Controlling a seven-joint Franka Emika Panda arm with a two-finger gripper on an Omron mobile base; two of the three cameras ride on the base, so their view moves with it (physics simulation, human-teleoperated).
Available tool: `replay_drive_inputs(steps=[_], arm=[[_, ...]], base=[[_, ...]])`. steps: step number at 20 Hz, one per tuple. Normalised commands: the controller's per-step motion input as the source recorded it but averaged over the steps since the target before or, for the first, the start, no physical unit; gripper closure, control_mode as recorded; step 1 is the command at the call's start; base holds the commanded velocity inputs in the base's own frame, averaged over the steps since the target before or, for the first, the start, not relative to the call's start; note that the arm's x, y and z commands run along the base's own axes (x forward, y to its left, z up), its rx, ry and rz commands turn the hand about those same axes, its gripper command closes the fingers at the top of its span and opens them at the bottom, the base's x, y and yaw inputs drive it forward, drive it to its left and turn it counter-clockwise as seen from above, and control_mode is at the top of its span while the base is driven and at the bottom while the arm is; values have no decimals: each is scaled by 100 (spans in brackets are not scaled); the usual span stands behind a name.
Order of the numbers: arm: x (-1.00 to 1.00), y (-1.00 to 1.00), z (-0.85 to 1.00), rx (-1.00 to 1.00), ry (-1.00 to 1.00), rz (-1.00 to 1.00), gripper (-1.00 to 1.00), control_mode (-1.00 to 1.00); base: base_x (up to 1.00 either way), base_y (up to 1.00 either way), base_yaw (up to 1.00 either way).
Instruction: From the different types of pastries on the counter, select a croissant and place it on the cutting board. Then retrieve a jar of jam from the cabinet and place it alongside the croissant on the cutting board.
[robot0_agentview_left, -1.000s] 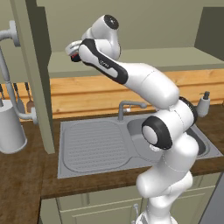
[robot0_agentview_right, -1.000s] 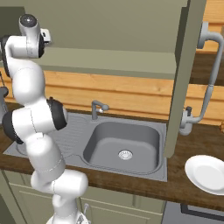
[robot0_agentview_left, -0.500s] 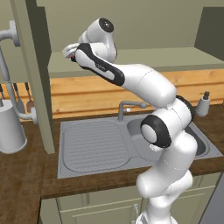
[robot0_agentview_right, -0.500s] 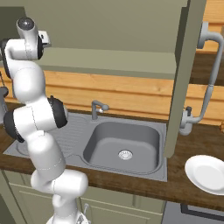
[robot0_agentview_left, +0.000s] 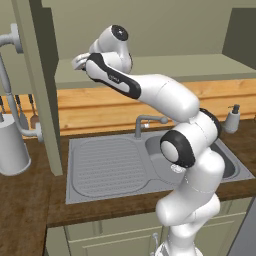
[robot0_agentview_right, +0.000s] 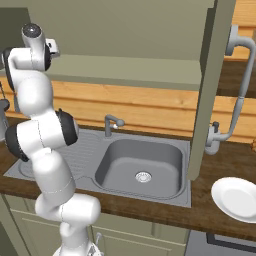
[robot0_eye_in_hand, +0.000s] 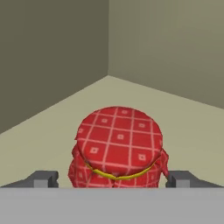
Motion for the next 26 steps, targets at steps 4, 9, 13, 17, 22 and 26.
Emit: replay_drive_inputs(steps=[4,9,13,17,22,26], arm=[[0,1,-6,0,0,0,100,-100],[0,0,0,0,0,0,100,-100],[0,0,0,0,0,0,100,-100],[0,0,0,0,0,0,100,-100],[-3,0,5,0,-1,0,100,-100],[-44,-4,2,0,-13,0,100,-100]], base=[[0,0,0],[0,0,0],[0,0,0],[0,0,0],[0,0,0],[0,0,0]])
